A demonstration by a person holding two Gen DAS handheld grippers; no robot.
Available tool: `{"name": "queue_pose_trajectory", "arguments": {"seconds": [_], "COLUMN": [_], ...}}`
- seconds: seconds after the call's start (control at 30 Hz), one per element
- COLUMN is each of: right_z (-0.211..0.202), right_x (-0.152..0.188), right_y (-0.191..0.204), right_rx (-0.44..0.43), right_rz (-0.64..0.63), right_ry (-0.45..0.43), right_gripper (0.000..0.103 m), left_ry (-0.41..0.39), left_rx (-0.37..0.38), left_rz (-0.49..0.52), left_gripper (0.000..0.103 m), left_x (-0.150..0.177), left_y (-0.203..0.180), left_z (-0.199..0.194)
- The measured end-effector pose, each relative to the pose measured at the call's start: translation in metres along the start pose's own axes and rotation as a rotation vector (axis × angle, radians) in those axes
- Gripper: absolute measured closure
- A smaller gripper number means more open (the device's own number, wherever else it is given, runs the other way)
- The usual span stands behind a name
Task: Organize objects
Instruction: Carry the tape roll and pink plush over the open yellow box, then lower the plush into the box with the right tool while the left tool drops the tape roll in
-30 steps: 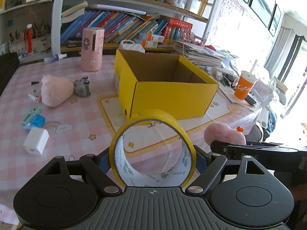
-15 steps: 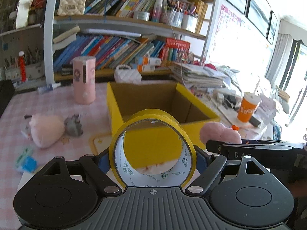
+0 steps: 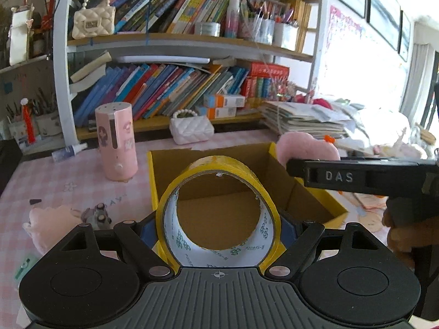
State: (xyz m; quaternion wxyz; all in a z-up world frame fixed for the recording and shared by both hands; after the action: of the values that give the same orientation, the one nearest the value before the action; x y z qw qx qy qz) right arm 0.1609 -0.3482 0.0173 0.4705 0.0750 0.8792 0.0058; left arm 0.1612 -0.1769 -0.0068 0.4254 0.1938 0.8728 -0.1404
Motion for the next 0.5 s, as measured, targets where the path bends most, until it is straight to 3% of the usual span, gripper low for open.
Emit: {"name": "queue_pose_trajectory", "arguments": {"seconds": [0.2,0.5], "right_z": [0.046,0.101], "right_x": [-0.007,0.008], "right_y": [0.000,0.014], "right_rx": [-0.038,-0.112], "right_rz": [-0.086,-0.292], "right_ry": [0.049,0.210], "right_gripper": [0.036,0.036], "left_ry": [0.024,0.116], "left_rx": [-0.049,-0.097], "left_rz": [0.026,0.028], "left_gripper": [0.019,0.019], "left_x": [-0.008,0.000], "left_y": [-0.001,0.001], "left_z": [0.025,0.059]}}
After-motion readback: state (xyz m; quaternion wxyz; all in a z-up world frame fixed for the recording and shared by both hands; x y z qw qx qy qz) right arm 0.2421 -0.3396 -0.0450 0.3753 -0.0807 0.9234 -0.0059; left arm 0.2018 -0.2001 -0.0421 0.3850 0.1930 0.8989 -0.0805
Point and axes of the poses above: each gripper's, at about its wrist camera, not at the fingertips, and z roughly the way its jaws point, y to its left, x to its underside, the point moved 6 cm from there along z, roughly the way its jaws point, and after that the axes turned 5 degrees about y, right-handed, at the moved point
